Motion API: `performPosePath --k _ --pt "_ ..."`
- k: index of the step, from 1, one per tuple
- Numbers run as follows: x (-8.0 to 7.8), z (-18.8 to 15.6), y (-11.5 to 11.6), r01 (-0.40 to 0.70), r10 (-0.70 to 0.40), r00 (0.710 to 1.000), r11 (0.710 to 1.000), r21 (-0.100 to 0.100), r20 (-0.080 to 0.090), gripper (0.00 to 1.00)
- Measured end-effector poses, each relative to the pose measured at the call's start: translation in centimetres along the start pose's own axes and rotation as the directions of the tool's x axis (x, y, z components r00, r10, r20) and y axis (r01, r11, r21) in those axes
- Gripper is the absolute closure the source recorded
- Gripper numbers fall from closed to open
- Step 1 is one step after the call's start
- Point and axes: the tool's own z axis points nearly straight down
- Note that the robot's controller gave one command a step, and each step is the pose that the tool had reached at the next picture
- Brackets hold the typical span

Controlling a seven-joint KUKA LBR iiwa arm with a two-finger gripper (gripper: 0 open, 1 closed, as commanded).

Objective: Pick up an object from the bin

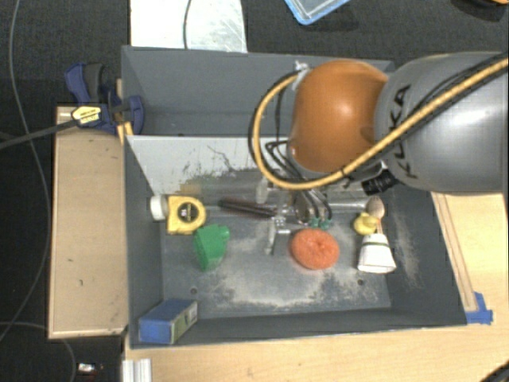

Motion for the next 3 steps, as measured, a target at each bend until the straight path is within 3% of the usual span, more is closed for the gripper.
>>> performPosePath --k 1,2,3 --pt "-0.1 -0.5 -0.1 -0.004 0.004 1.000 1.000 -0.001 0.007 0.00" --pt "-1.9 8.1 5.3 0.092 -0.092 0.996 0.996 -0.001 0.013 0.00" --pt "-1.4 12.4 10.0 -0.191 0.191 0.982 0.982 0.005 0.015 0.00"
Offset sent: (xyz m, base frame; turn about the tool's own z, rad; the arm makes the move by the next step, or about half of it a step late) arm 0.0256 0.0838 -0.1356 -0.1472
